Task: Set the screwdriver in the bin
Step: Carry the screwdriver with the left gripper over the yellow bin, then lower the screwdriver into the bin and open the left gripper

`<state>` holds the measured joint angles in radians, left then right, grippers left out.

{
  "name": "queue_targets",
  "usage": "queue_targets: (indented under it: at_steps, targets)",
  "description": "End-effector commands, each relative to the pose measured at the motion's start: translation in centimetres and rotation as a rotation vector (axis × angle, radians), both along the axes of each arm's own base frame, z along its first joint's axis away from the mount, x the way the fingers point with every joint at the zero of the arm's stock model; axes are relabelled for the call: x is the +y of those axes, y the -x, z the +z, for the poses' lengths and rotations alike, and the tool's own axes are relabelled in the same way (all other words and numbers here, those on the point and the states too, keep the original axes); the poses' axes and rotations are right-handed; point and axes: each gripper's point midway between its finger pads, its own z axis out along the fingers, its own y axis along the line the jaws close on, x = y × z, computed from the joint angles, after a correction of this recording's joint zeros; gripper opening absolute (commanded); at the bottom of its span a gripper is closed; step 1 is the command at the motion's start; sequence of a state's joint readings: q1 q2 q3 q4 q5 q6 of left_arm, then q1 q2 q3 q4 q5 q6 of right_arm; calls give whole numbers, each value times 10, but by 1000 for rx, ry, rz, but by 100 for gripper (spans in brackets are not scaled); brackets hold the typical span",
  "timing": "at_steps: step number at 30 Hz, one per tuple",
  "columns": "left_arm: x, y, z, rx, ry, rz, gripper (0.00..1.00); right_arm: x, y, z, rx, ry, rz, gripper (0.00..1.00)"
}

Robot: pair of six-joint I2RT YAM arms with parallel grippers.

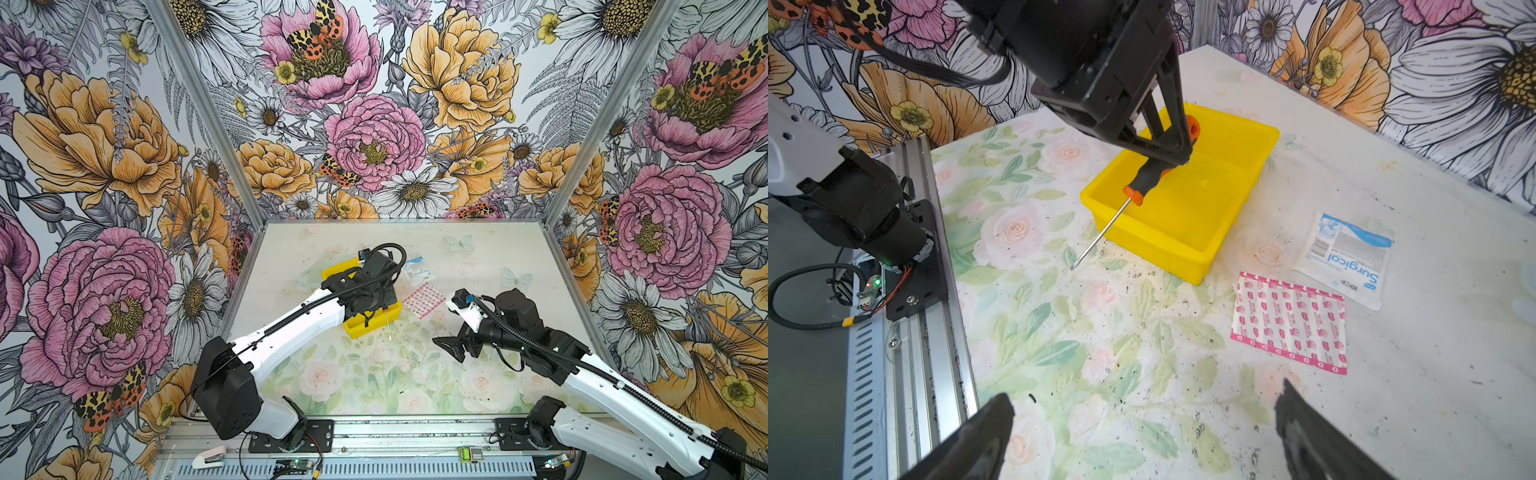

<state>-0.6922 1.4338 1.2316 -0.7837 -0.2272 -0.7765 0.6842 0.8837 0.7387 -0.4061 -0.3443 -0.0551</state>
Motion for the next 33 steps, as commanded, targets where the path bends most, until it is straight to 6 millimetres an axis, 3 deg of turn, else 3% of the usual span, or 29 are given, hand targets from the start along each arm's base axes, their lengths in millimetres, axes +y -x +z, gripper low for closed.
queue_targets:
  at_steps: [1,6,11,15,30,31,33]
  targets:
    - [24,-17,22,-46,1,29,8,11,-10,16,-57,-9,28,99]
    - [56,-45,29,-67,-14,124,8,33,-28,29,-70,-12,72,100]
    - [70,-74,11,-34,2,170,8,50,-43,47,-93,-24,97,100]
    - [80,-94,-6,-12,17,210,8,54,-47,47,-83,-26,101,99]
    - [72,-123,-70,88,-3,269,8,53,-50,44,-106,-18,88,100]
    - [70,-124,-85,117,-17,270,8,52,-49,42,-105,-14,85,99]
    - [68,-123,-94,133,-25,271,8,50,-48,38,-99,-8,81,100]
